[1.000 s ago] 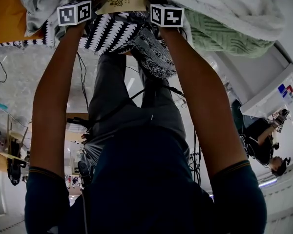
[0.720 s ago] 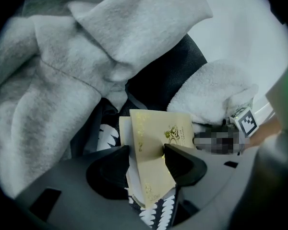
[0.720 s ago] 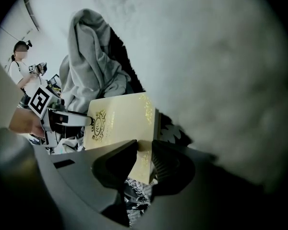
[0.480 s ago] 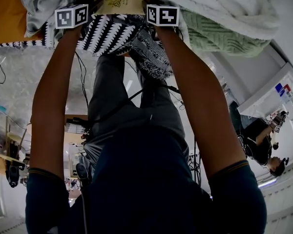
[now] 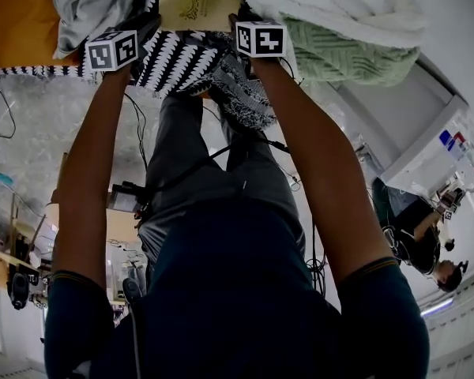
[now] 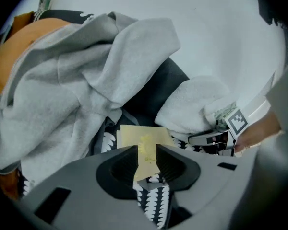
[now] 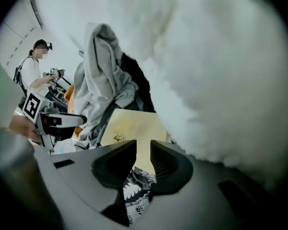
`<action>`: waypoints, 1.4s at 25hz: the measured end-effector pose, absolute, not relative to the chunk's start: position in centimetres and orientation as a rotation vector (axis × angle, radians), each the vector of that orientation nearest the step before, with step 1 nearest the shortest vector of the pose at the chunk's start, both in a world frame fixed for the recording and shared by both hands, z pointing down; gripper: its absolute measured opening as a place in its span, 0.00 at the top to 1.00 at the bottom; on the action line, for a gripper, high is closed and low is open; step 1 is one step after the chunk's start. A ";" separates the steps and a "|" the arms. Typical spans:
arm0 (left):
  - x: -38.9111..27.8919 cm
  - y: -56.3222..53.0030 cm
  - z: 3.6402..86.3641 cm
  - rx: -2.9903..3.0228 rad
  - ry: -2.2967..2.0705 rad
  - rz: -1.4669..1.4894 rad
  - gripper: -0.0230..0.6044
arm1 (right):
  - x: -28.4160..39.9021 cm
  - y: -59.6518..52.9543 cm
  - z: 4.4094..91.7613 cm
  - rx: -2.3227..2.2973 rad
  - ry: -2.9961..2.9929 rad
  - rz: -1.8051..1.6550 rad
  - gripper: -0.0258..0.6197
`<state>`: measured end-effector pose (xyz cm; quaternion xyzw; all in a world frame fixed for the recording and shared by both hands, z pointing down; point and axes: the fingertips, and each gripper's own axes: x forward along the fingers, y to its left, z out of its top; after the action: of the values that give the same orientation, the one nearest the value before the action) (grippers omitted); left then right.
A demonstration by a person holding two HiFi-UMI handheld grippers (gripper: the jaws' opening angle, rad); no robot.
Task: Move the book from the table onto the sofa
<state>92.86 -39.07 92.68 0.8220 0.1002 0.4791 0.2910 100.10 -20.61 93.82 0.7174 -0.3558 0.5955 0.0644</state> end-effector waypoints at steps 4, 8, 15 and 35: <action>93.5 -38.8 87.1 2.276 0.343 1.171 0.88 | 99.7 -22.5 89.1 2.249 -1.220 1.741 0.81; 93.9 -38.7 80.5 2.369 0.420 1.053 0.95 | 99.5 -24.9 82.3 2.316 -1.421 1.582 0.87; 92.9 -38.6 69.0 2.518 0.479 0.846 0.96 | 98.4 -28.4 68.7 2.365 -1.745 1.190 0.94; 87.6 -34.6 50.9 2.781 0.450 0.588 0.96 | 93.7 -22.8 46.2 2.392 -1.986 0.580 0.94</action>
<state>87.64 -34.56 50.92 0.9579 0.1550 0.2026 0.1314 93.73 -22.80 46.25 0.7564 -0.6278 0.1834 -0.0104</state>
